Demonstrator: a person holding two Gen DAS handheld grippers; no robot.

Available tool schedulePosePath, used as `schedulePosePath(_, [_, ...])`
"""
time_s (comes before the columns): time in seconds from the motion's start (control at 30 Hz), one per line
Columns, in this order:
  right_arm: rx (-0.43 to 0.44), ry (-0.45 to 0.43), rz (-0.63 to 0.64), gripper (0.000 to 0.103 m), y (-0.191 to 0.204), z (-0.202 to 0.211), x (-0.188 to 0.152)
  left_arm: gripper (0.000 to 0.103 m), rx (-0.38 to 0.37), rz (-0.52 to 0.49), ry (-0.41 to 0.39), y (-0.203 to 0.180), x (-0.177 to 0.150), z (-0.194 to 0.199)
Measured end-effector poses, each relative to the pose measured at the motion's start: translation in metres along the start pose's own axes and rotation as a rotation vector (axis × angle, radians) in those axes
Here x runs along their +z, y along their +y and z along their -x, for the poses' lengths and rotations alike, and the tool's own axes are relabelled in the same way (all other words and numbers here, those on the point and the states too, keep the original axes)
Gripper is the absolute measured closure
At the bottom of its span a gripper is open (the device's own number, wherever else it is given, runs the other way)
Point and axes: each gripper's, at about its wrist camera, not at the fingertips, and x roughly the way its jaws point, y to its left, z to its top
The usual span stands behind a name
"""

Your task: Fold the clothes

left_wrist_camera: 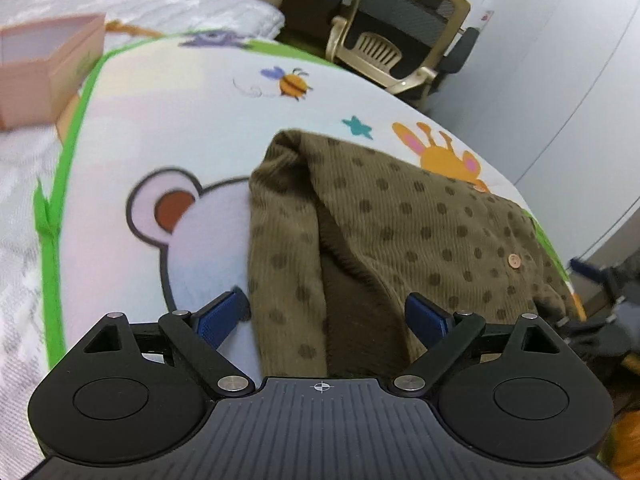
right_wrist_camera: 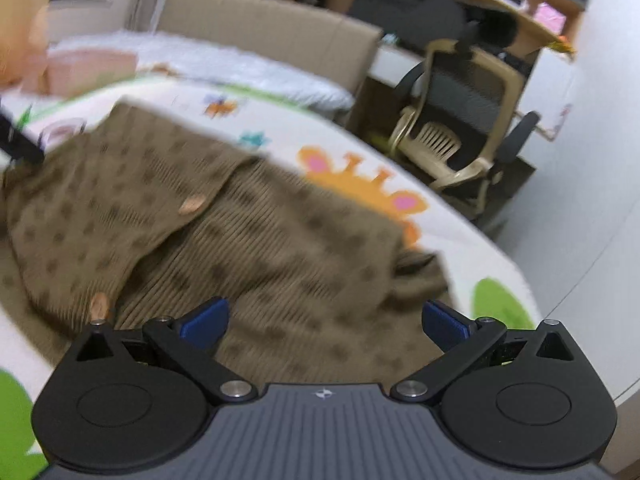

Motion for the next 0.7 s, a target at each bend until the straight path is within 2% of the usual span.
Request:
schedulePosePath(0.13, [0.033, -0.042, 0.017, 0.0, 0.007, 0.015, 0.006, 0.009, -0.027, -0.019, -0.029, -0.007, -0.002, 0.005])
schedulePosePath(0.23, [0.022, -0.104, -0.001, 0.0, 0.008, 0.027, 0.013, 0.009, -0.098, -0.077, -0.079, -0.023, 0.006, 0.011])
schedulePosePath(0.3, [0.022, -0.133, -0.041, 0.0, 0.005, 0.029, 0.018, 0.009, -0.16, -0.105, -0.084, -0.034, 0.01, 0.007])
schedulePosePath(0.4, [0.051, -0.144, -0.098, 0.0, 0.004, 0.029, 0.019, 0.012, -0.127, -0.116, -0.042, -0.043, 0.008, -0.014])
schedulePosePath(0.47, [0.041, -0.13, -0.085, 0.0, 0.006, 0.022, 0.018, 0.024, -0.103, -0.125, -0.017, -0.046, 0.005, -0.025])
schedulePosePath(0.5, [0.033, -0.123, -0.08, 0.0, 0.007, 0.019, 0.016, 0.041, -0.092, -0.135, -0.021, -0.046, 0.003, -0.023])
schedulePosePath(0.53, [0.034, -0.117, -0.085, 0.0, 0.007, 0.017, 0.015, 0.053, -0.08, -0.145, -0.025, -0.045, 0.002, -0.02])
schedulePosePath(0.57, [0.035, -0.11, -0.089, 0.0, 0.007, 0.015, 0.013, 0.06, -0.069, -0.155, -0.029, -0.045, 0.0, -0.018])
schedulePosePath(0.63, [0.039, -0.097, -0.084, 0.0, 0.008, 0.011, 0.012, 0.088, -0.047, -0.175, -0.037, -0.044, -0.003, -0.013])
schedulePosePath(0.7, [0.043, -0.083, -0.074, 0.0, 0.011, 0.007, 0.012, 0.094, -0.024, -0.194, -0.045, -0.043, -0.007, -0.008])
